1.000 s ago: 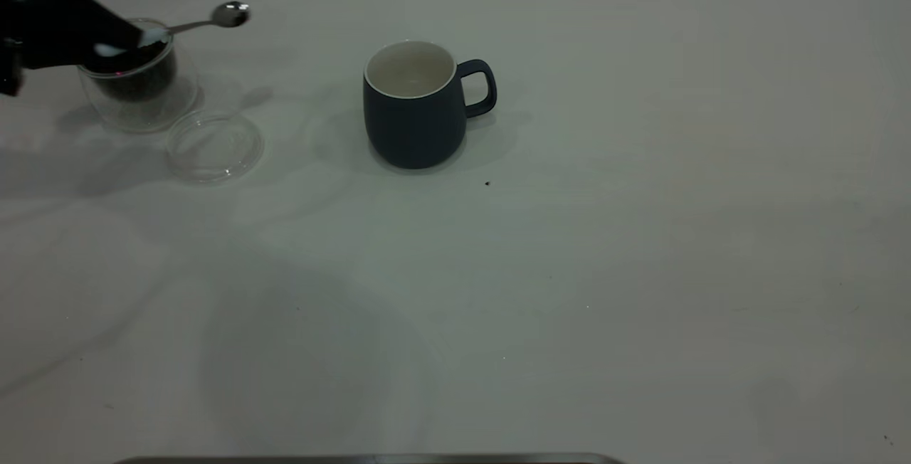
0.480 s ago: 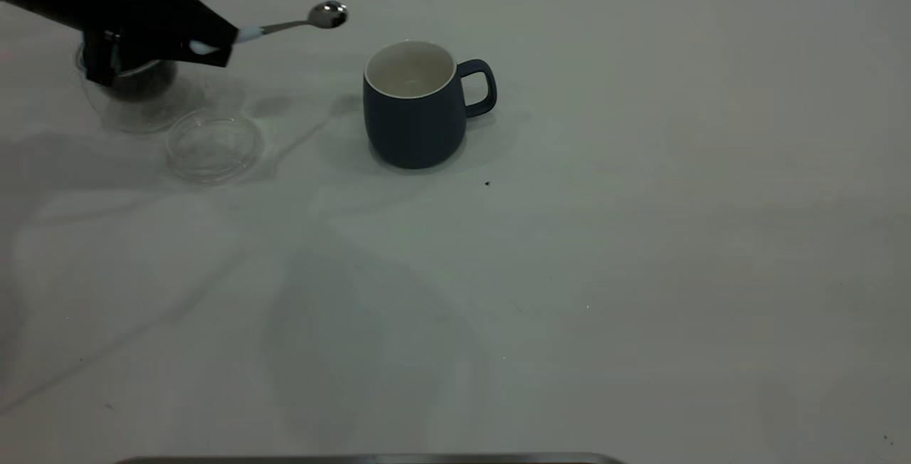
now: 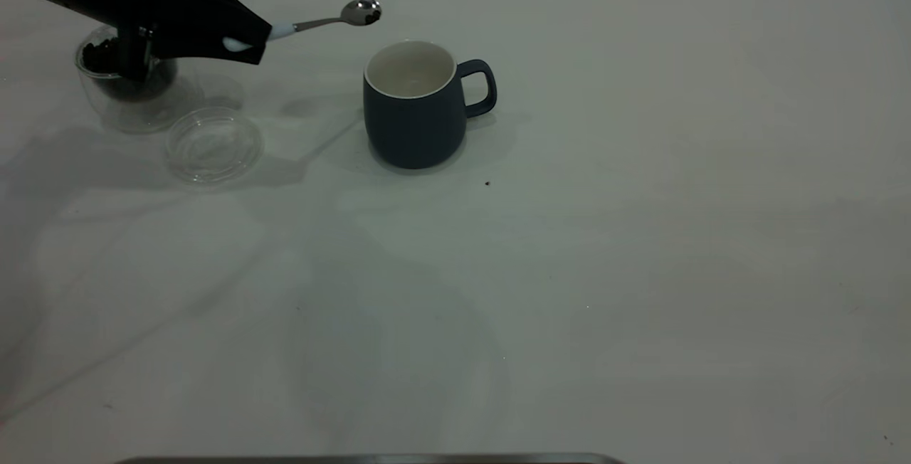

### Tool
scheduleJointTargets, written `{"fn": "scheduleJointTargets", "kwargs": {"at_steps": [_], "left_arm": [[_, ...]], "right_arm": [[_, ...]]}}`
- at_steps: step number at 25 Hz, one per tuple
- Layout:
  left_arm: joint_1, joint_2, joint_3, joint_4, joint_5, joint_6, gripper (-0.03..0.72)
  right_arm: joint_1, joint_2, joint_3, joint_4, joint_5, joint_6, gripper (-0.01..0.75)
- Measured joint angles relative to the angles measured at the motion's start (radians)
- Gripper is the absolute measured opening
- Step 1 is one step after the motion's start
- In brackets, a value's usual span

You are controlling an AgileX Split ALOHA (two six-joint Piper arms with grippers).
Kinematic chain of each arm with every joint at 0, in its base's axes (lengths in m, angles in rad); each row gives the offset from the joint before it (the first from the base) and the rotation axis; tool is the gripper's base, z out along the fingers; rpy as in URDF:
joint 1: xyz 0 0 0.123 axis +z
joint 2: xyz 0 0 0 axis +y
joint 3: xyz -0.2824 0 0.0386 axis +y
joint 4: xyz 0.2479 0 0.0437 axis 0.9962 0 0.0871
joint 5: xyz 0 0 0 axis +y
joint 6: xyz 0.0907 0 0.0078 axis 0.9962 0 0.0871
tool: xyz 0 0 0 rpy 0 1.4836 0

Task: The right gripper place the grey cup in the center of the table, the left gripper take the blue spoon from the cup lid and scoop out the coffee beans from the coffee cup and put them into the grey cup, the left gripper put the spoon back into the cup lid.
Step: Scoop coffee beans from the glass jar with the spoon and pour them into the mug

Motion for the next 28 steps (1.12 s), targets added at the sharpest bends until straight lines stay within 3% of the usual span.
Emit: {"fn": "scheduleJointTargets", "kwargs": {"at_steps": [10, 28], "left_arm": [[-0.063, 0.000, 0.000, 0.003, 0.000, 0.002, 0.132], [-0.066, 0.000, 0.000, 0.077, 0.000, 0.089, 0.132]], "right_arm": [[0.000, 0.000, 0.000, 0.000, 0.000, 0.000, 0.453], [0.000, 0.000, 0.000, 0.000, 0.000, 0.000, 0.453]]}}
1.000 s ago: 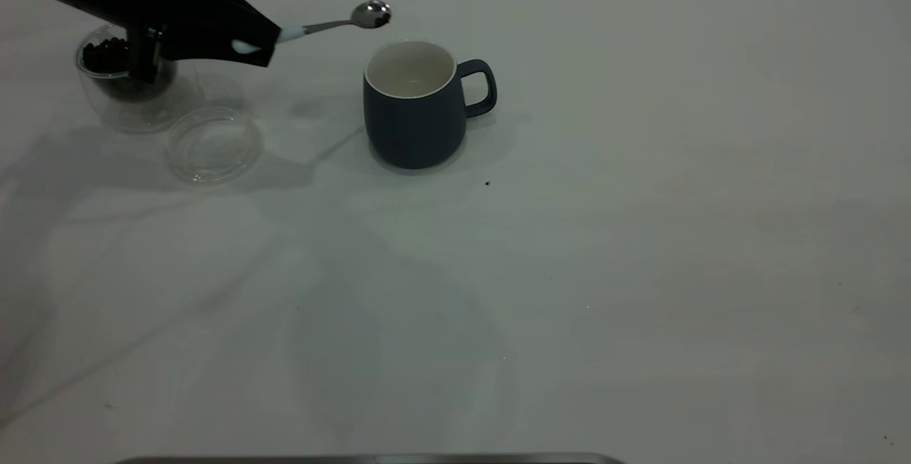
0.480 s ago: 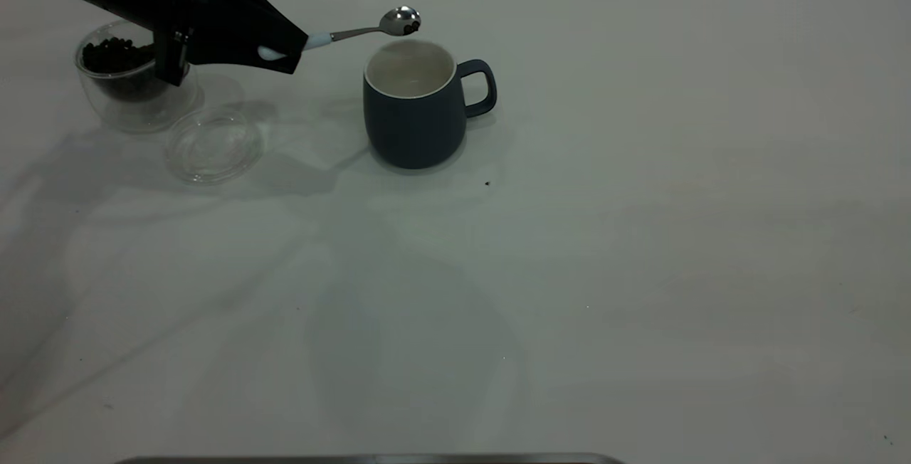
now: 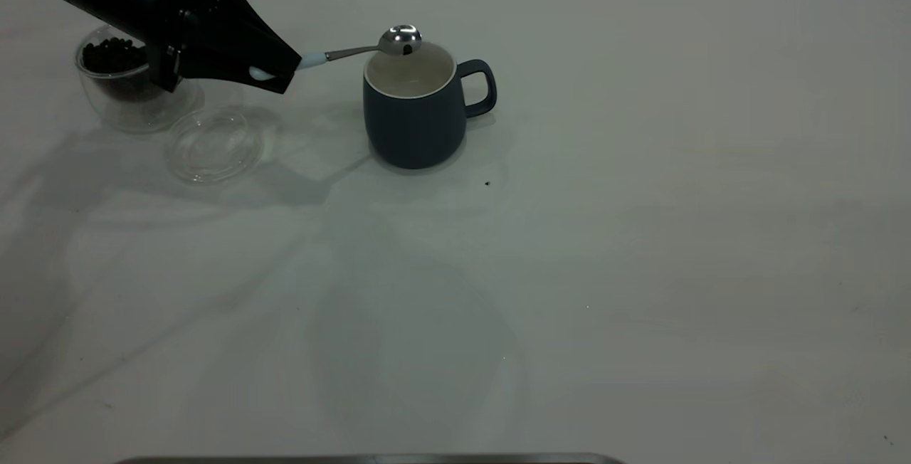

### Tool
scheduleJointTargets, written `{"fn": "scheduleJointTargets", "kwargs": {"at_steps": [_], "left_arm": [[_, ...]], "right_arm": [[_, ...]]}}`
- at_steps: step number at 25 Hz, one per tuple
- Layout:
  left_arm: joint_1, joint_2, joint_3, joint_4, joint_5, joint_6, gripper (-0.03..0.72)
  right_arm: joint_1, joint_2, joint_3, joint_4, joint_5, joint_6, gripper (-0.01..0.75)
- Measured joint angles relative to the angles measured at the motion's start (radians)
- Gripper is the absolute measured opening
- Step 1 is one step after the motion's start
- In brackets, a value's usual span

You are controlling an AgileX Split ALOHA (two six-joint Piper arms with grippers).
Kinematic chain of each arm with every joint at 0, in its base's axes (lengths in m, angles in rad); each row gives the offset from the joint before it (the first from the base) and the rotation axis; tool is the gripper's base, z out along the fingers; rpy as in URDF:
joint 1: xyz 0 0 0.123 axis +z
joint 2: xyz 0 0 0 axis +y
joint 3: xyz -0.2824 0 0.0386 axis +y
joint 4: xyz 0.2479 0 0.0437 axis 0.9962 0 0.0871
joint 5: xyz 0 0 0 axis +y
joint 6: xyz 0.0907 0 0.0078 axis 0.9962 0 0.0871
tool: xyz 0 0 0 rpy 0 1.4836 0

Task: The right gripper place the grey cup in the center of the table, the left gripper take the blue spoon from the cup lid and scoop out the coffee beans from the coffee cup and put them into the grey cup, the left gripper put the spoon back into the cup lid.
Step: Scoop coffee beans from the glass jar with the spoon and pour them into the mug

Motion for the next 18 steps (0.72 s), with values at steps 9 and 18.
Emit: {"fn": "scheduleJointTargets", "kwargs": {"at_steps": [9, 18], "left_arm": [[-0.009, 0.000, 0.000, 0.000, -0.048, 0.088, 0.132], [-0.010, 0.000, 0.000, 0.101, -0.132, 0.226, 0.132]], "right_arm": [[0.000, 0.000, 0.000, 0.000, 0.000, 0.000, 0.453], [0.000, 0.000, 0.000, 0.000, 0.000, 0.000, 0.453]]}}
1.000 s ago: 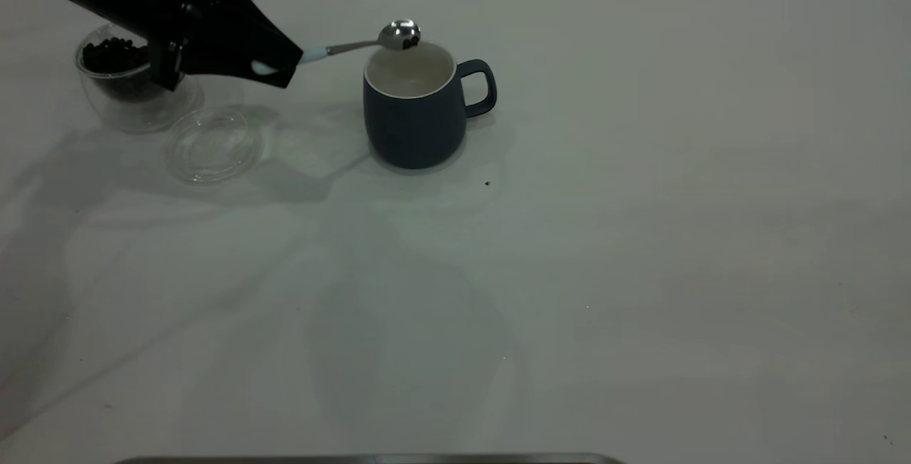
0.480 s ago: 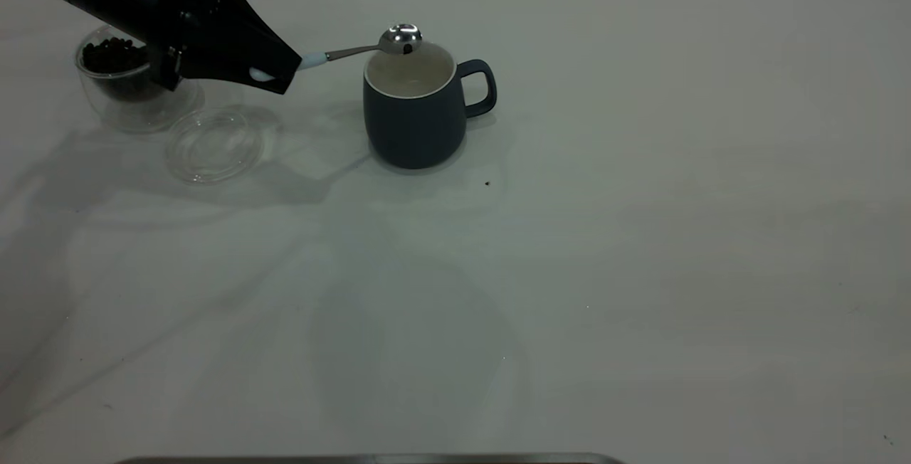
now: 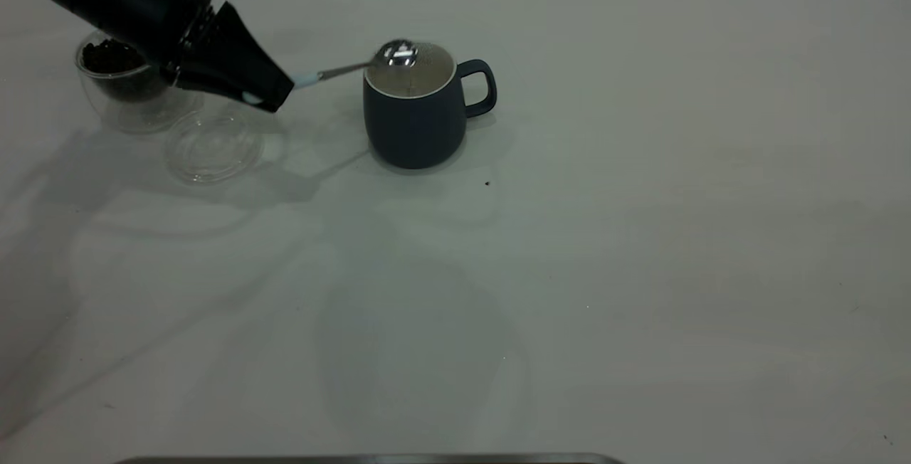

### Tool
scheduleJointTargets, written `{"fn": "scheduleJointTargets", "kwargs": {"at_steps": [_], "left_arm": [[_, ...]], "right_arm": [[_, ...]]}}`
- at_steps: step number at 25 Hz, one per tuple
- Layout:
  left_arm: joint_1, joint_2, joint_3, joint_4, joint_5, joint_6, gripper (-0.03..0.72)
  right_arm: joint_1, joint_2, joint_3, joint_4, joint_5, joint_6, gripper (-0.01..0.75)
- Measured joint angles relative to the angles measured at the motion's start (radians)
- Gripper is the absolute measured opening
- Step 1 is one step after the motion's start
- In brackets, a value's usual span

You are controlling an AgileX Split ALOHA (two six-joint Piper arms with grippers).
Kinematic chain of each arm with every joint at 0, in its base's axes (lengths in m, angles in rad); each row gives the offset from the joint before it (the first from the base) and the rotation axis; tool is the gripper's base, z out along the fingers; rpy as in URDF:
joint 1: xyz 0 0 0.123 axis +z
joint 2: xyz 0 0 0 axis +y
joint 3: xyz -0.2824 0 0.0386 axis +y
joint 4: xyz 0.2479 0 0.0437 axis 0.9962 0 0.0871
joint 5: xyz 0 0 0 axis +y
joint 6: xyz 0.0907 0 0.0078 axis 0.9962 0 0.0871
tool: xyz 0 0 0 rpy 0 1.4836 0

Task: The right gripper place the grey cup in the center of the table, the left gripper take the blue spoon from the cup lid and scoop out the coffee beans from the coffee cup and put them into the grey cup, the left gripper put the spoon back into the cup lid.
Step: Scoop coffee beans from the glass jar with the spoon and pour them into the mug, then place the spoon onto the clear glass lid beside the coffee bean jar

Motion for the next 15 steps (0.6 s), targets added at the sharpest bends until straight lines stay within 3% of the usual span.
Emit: {"fn": "scheduleJointTargets", "kwargs": {"at_steps": [5, 15], "left_arm": [[-0.006, -0.003, 0.000, 0.015, -0.029, 0.013, 0.132], [0.000, -0.228, 0.001, -0.101, 0.126, -0.051, 0.132]], "right_arm": [[0.000, 0.000, 0.000, 0.000, 0.000, 0.000, 0.453], [0.000, 0.000, 0.000, 0.000, 0.000, 0.000, 0.453]]}}
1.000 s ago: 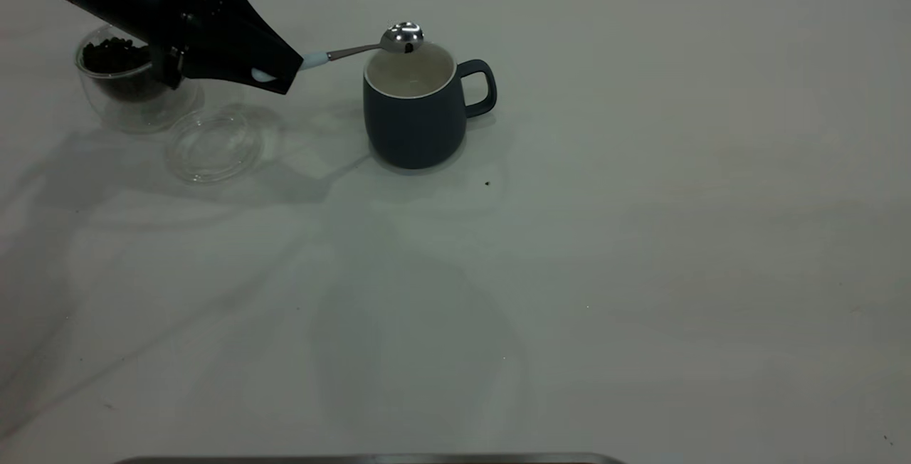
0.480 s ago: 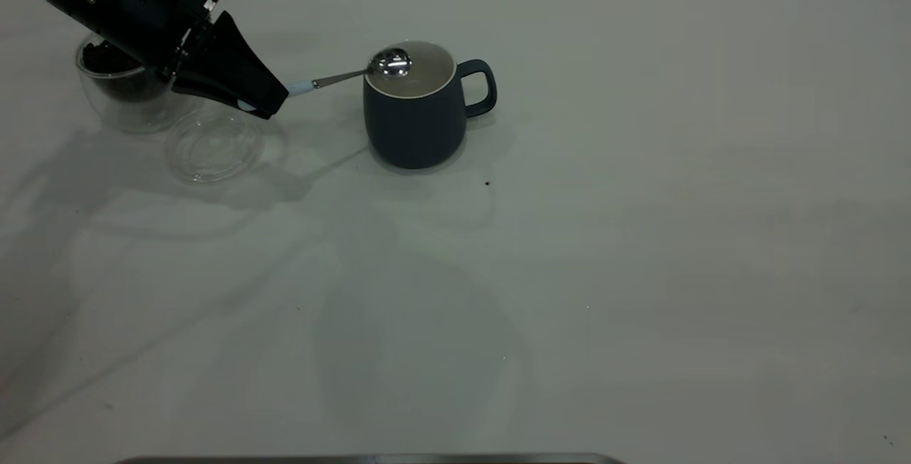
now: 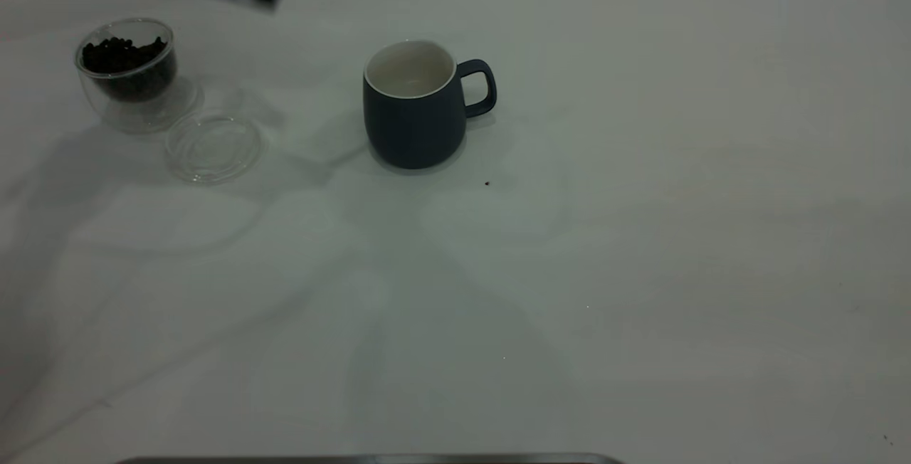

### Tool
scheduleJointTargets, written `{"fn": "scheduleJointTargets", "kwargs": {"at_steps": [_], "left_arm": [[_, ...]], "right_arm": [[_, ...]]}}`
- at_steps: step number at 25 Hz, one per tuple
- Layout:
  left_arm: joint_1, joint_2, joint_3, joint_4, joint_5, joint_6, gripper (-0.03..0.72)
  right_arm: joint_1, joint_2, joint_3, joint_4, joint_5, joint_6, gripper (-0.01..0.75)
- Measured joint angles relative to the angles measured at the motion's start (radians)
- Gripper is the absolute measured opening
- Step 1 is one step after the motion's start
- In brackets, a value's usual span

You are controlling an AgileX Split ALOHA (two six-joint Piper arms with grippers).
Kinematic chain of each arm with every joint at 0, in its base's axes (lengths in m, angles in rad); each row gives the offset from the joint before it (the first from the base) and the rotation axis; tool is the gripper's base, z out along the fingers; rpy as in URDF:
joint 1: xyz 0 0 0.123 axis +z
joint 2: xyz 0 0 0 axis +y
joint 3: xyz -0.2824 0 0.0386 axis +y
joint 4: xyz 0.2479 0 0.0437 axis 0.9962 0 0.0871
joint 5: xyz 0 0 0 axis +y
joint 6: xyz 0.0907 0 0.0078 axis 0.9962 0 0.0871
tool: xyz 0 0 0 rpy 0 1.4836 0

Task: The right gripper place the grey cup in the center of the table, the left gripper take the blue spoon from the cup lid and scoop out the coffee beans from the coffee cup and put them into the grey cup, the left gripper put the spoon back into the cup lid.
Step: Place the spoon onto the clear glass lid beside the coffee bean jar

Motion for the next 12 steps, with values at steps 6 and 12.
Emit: {"fn": "scheduleJointTargets", "kwargs": {"at_steps": [6, 12], "left_arm": [[0.076, -0.305, 0.000, 0.029, 0.014, -0.132, 0.132], [0.158, -0.533, 0.028, 0.227, 0.014, -0.302, 0.132]], "right_arm": [[0.000, 0.000, 0.000, 0.000, 0.000, 0.000, 0.453], [0.000, 0.000, 0.000, 0.000, 0.000, 0.000, 0.453]]}}
